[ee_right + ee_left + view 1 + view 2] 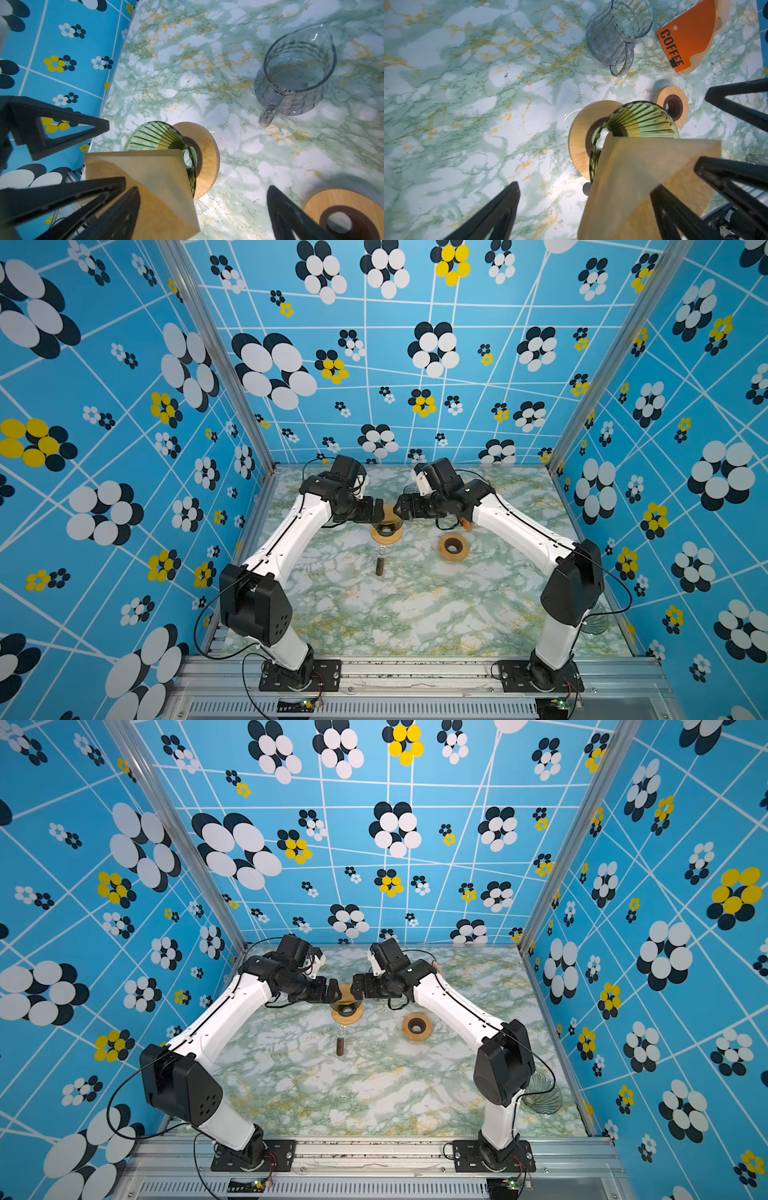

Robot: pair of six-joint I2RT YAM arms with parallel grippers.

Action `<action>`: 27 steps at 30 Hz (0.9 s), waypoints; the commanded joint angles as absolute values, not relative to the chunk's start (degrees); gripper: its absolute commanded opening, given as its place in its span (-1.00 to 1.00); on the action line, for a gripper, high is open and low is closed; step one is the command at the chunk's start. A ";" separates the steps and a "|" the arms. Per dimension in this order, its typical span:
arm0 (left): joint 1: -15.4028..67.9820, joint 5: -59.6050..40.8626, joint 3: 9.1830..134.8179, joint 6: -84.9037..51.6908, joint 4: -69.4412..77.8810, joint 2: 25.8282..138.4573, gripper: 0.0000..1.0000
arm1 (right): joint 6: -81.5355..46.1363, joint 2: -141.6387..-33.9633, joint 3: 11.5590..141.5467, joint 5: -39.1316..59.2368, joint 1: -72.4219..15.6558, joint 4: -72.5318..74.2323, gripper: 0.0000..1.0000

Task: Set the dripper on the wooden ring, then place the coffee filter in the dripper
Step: 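Lower the paper filter into the green dripper with both grippers holding its rim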

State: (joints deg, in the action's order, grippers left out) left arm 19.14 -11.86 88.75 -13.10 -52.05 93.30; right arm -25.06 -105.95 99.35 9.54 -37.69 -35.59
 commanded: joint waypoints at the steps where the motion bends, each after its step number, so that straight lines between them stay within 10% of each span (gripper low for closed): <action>1: 18.92 -9.78 91.03 -13.91 -54.30 94.64 0.98 | -23.97 -108.43 103.28 9.31 -37.71 -39.11 0.93; 27: 19.87 -6.25 96.72 -14.06 -59.55 102.73 0.98 | -21.79 -119.07 116.14 5.84 -39.02 -54.48 0.87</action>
State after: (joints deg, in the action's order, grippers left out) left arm 19.27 -7.49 94.70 -13.98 -57.39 101.73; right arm -22.72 -118.10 114.19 6.70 -38.76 -50.92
